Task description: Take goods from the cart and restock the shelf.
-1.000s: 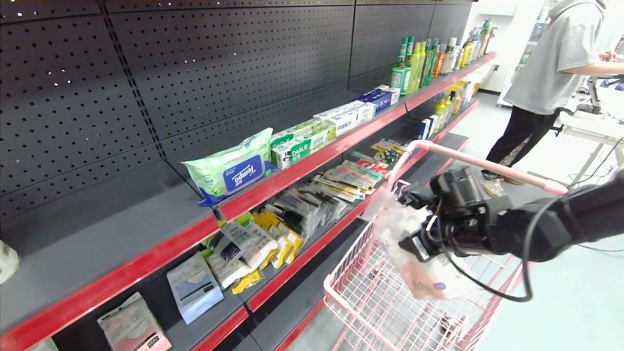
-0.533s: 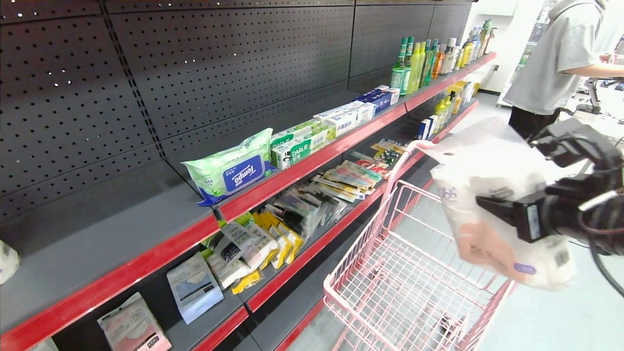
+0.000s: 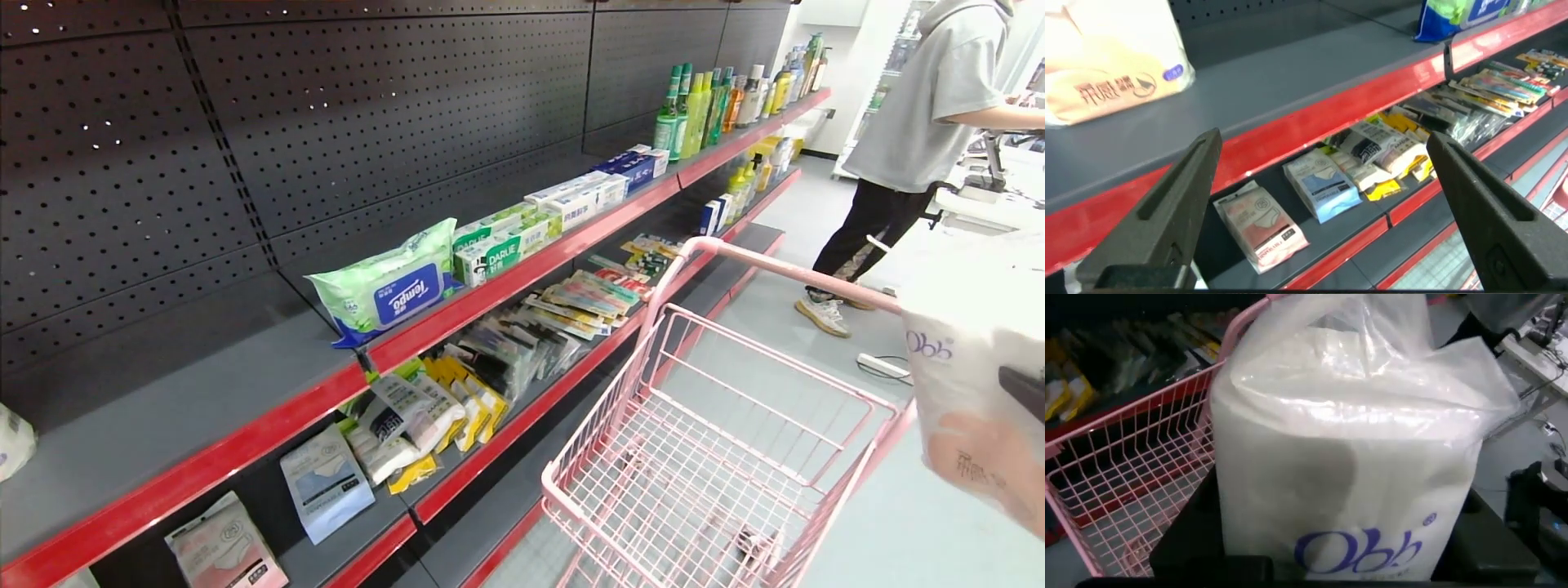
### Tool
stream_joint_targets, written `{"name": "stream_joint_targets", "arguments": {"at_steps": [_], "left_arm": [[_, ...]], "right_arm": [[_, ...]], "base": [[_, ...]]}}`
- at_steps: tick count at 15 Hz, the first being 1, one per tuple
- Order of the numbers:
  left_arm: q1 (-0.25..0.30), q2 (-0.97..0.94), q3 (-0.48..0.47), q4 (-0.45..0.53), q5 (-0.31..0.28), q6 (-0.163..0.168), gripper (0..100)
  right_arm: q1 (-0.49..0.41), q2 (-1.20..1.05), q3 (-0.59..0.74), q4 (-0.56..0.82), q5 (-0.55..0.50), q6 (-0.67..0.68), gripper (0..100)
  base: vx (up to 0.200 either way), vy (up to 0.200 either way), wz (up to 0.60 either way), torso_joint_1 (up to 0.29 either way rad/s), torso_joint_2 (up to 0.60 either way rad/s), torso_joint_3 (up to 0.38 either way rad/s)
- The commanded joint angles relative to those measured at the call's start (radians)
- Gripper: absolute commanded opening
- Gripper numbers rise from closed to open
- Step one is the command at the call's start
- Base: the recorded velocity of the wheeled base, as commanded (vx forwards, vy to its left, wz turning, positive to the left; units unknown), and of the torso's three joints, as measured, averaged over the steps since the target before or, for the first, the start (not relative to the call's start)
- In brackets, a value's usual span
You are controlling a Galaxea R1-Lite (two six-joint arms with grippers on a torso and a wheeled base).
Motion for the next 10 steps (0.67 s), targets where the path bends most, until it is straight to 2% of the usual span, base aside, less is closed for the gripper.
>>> {"name": "stream_joint_targets", "arguments": {"at_steps": [1, 10], "left_arm": [[0.001, 0.001, 0.0, 0.0, 0.001, 0.0, 100], [0.001, 0.001, 0.0, 0.0, 0.001, 0.0, 100]], "right_arm": [[-0.024, -0.053, 0.02, 0.0, 0.006, -0.002, 0], [-0.024, -0.044, 0.025, -0.002, 0.012, -0.025, 0]], "base": [[0.0, 0.0, 0.0, 0.144, -0.35, -0.193], [0.0, 0.0, 0.0, 0.16, -0.36, -0.201]]}}
